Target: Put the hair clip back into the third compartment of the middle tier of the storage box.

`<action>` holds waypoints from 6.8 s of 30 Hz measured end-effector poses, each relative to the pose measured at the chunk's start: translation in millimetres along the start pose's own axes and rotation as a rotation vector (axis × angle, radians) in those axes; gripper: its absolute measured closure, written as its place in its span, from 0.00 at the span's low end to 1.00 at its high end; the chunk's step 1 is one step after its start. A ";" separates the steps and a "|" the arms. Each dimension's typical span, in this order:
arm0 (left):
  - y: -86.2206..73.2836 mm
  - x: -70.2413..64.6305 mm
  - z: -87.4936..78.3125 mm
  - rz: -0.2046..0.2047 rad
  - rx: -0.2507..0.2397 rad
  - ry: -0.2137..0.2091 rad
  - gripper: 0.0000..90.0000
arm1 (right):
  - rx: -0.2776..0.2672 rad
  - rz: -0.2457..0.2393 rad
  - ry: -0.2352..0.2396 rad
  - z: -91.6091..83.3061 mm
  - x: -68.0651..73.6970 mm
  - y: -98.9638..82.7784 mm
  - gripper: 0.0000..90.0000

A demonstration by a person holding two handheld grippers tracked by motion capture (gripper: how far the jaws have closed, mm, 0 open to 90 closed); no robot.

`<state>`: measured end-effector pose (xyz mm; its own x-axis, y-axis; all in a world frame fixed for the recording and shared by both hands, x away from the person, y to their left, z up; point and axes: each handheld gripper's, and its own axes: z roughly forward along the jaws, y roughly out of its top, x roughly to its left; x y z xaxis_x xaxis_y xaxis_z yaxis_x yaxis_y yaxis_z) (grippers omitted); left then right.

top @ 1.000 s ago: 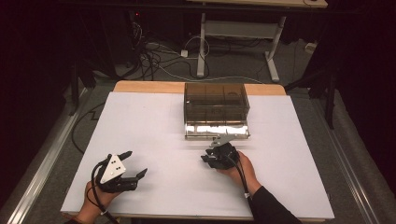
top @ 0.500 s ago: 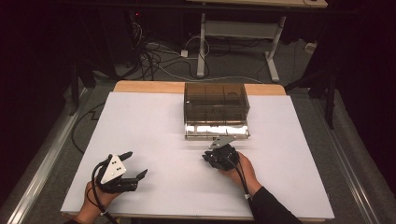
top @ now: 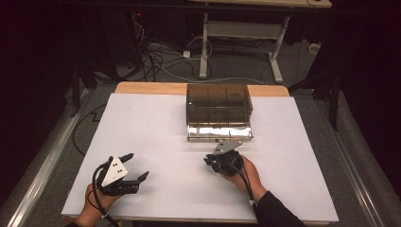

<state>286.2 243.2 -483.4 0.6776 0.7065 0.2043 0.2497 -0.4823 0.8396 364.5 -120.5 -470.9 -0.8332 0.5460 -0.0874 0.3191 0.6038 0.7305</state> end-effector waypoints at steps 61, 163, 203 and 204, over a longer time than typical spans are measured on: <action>-0.6 -2.6 1.8 0.014 0.022 -0.009 0.21 | -0.204 0.008 -0.110 -81.2 -28.2 4.9 0.88; -1.3 -4.0 7.6 0.040 0.049 -0.017 0.21 | -0.168 0.180 -0.331 -56.0 -100.9 -19.9 0.81; -0.5 -4.2 7.4 0.040 0.047 -0.017 0.21 | -0.310 0.212 -0.430 -80.8 -93.2 -16.2 0.17; -0.6 -4.2 7.3 0.039 0.046 -0.017 0.21 | -0.309 0.205 -0.430 -81.1 -92.9 -15.9 0.17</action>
<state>288.2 236.7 -488.4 0.6991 0.6777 0.2279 0.2542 -0.5335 0.8067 400.2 -227.9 -419.5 -0.4889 0.8604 -0.1440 0.2541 0.2984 0.9200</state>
